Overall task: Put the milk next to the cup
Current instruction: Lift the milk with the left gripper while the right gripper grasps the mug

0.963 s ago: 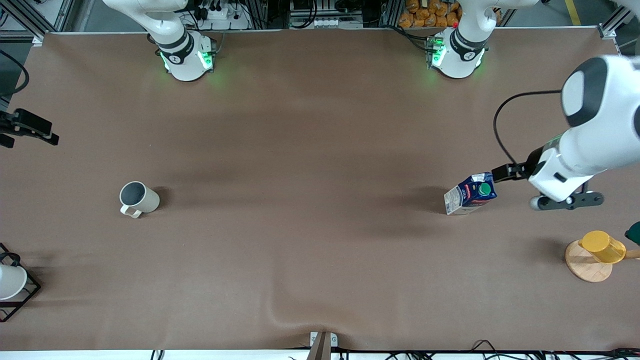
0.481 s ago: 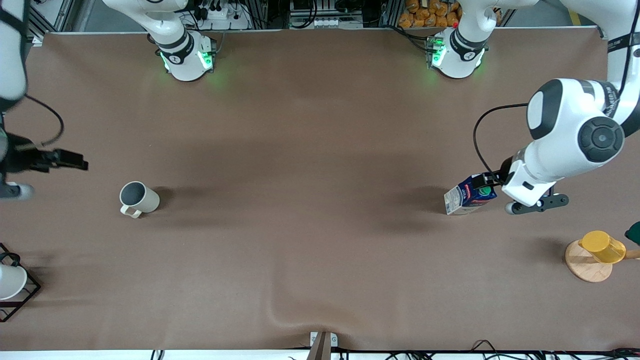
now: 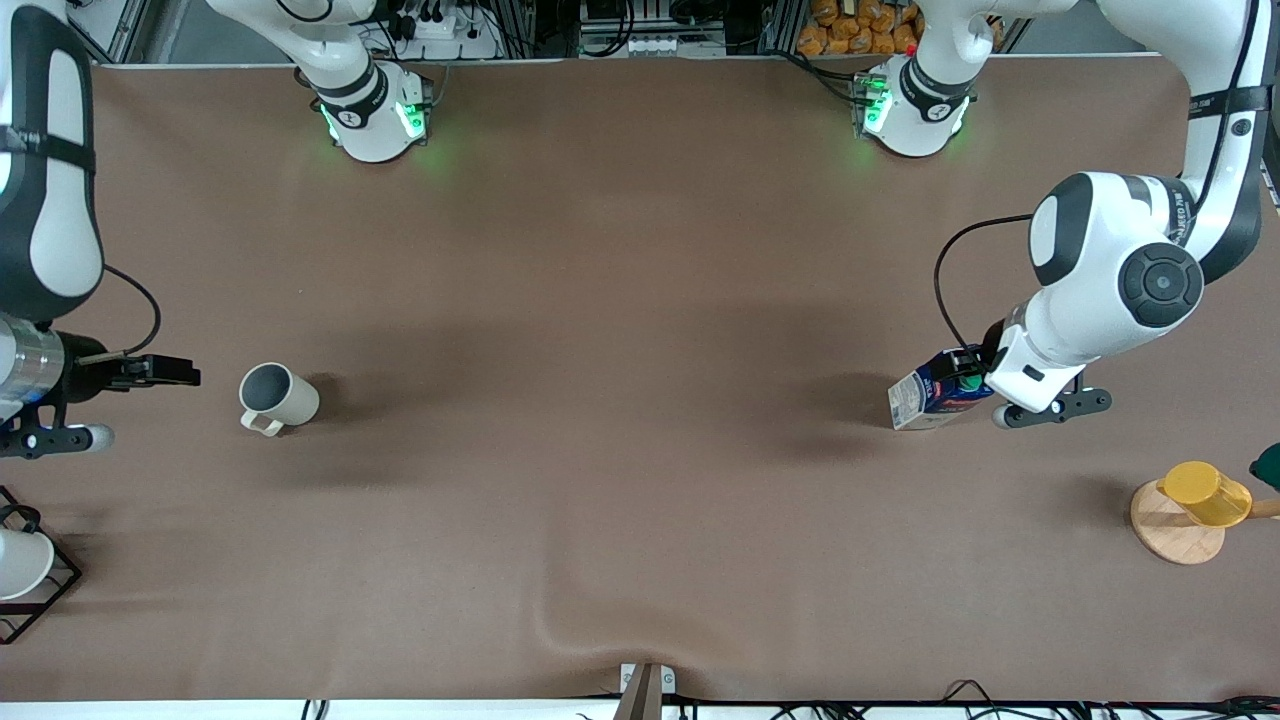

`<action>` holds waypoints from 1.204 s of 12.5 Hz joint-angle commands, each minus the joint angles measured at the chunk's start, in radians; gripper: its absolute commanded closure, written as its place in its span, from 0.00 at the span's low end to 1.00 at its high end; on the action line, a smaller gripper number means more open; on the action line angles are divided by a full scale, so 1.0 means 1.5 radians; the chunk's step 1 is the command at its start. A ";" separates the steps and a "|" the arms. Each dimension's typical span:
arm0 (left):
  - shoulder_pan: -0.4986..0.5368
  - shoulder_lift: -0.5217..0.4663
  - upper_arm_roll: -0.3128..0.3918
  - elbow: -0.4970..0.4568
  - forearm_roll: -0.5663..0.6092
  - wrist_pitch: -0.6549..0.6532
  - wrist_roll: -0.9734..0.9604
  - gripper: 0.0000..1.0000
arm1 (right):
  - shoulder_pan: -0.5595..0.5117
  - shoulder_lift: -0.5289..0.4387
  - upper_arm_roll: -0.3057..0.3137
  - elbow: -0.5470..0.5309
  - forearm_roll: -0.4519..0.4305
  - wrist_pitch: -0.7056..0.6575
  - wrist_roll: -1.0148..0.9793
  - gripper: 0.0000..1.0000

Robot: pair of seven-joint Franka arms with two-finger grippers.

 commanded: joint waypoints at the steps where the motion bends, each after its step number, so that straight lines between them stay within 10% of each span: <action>1: 0.005 0.002 -0.002 -0.012 -0.003 0.013 -0.001 0.00 | -0.032 0.053 0.008 0.011 0.009 0.041 -0.046 0.00; 9: 0.006 0.015 -0.001 -0.007 -0.002 0.021 -0.001 0.02 | -0.043 0.101 0.009 -0.068 0.011 0.107 -0.073 0.00; 13: 0.003 0.014 -0.001 -0.006 0.019 0.023 0.000 0.23 | -0.037 0.100 0.011 -0.114 0.011 0.132 -0.074 0.00; 15: 0.002 0.015 -0.001 -0.005 0.020 0.023 0.000 0.26 | -0.037 0.101 0.011 -0.130 0.011 0.149 -0.075 0.18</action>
